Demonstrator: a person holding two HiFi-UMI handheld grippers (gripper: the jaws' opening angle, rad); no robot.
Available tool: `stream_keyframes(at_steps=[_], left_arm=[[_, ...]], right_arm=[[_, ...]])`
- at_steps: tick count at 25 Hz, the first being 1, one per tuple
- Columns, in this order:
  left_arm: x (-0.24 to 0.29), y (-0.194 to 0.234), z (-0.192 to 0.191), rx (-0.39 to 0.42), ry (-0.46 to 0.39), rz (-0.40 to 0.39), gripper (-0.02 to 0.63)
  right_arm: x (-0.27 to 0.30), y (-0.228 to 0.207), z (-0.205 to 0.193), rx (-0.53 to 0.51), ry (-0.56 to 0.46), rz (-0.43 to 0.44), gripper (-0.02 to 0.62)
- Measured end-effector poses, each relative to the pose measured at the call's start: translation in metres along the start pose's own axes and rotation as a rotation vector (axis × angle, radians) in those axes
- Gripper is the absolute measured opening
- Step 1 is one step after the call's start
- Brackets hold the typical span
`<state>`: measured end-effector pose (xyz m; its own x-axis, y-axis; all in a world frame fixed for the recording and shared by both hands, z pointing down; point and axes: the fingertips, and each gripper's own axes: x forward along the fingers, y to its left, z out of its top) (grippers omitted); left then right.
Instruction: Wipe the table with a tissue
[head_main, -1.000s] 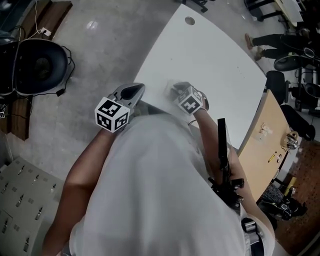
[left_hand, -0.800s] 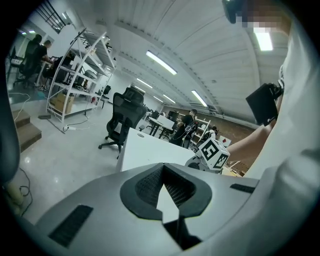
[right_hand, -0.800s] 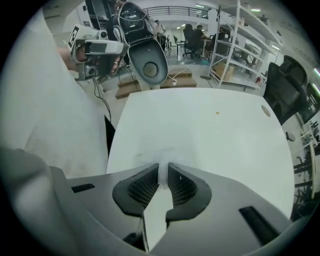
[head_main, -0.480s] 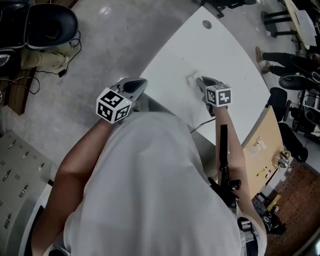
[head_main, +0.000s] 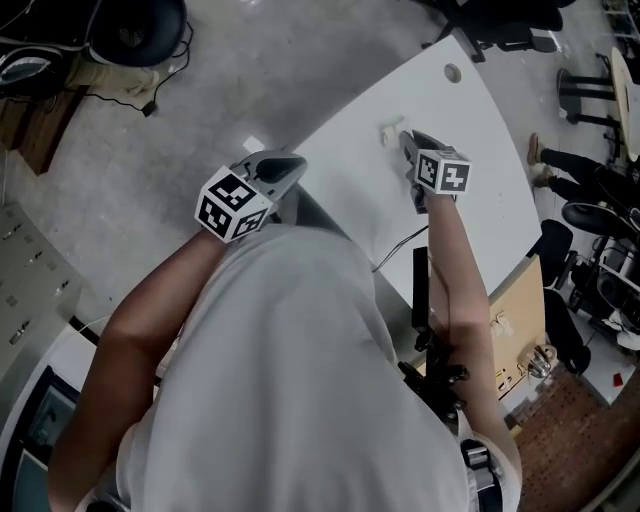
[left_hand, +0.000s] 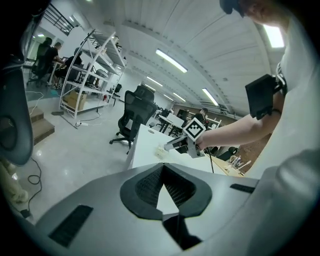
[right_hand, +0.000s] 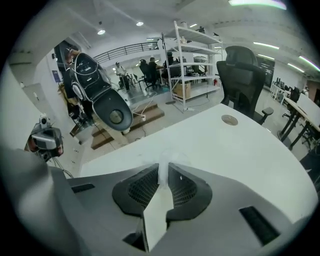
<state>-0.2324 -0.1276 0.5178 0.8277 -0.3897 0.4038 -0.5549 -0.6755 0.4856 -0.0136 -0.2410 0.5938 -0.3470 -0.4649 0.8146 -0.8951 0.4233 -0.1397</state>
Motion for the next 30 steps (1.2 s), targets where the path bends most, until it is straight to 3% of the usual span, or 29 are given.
stream_keyframes(at_steps=[6,20,27,30], left_arm=[[-0.007,0.007,-0.002,-0.015,0.006,0.036,0.006],[-0.008,-0.003,0.001,0.001,-0.004,0.013,0.006],[-0.002,-0.006,0.003,0.018,0.003,-0.029,0.006],[0.006,-0.01,0.008,0.036,0.002,-0.054,0.006]], right_arm=[[0.039,0.007,0.027,-0.036,0.006,0.014,0.054],[0.032,0.013,-0.01,-0.283,0.123,-0.086,0.054],[0.001,-0.005,-0.057,-0.171,0.197,-0.139,0.054],[-0.018,-0.02,-0.062,-0.039,0.164,-0.153,0.054]])
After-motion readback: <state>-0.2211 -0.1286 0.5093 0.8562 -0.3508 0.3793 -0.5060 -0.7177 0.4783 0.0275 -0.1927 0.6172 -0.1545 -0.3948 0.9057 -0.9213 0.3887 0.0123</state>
